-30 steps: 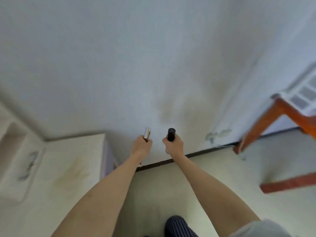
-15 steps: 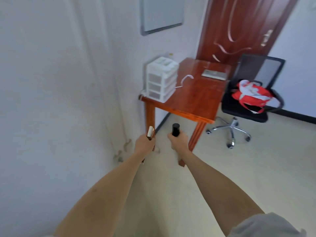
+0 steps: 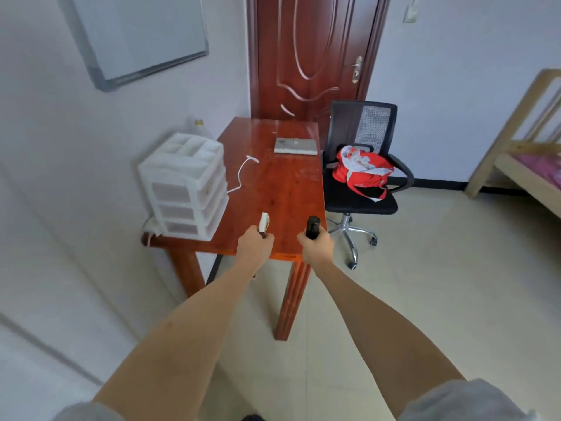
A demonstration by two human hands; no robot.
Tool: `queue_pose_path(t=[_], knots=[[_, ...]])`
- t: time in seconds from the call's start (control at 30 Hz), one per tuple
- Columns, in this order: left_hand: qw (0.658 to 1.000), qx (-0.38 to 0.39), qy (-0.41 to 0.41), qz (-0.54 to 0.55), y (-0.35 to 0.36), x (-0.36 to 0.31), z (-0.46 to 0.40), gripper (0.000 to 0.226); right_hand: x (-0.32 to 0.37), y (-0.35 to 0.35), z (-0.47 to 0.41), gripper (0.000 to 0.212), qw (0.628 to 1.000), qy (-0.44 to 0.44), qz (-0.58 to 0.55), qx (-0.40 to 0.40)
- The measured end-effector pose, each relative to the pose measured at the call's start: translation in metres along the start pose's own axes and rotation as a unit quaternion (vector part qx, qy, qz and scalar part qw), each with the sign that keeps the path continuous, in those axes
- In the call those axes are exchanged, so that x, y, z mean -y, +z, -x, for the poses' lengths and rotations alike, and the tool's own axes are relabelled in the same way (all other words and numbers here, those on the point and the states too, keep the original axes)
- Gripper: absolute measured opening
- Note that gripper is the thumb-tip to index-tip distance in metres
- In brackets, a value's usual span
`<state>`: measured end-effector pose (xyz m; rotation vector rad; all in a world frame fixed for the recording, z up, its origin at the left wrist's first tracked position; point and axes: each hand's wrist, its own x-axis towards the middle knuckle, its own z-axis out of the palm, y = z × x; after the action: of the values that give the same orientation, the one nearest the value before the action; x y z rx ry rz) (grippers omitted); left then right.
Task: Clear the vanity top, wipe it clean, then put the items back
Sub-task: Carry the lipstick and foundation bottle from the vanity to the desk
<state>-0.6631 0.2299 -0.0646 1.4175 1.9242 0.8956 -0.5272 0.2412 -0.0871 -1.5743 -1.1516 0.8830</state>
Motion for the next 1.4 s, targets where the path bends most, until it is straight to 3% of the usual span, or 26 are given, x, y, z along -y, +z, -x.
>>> queue_pose_path(t=[0.33,0.67,1.07,1.3,1.4], knots=[[0.997,0.021,-0.043,-0.065,0.014,-0.007,-0.170,0.029,0.003,0.076,-0.126,0.018,0.999,0.047,0.007,-0.011],[0.986,0.062,-0.124,-0.087,0.066,0.008,-0.295,0.044,-0.039,0.127,-0.258,0.012,0.994,0.101,0.033,0.035],[0.968,0.118,-0.149,-0.163,0.107,0.028,-0.353,0.044,-0.061,0.166,-0.315,0.010,0.992,0.090,0.072,0.058],[0.971,0.099,-0.130,-0.173,0.119,0.036,-0.361,0.038,-0.072,0.172,-0.316,0.013,0.995,0.075,0.065,0.034],[0.974,0.094,-0.123,-0.167,0.123,0.042,-0.362,0.039,-0.072,0.170,-0.314,0.023,0.995,0.054,0.069,0.050]])
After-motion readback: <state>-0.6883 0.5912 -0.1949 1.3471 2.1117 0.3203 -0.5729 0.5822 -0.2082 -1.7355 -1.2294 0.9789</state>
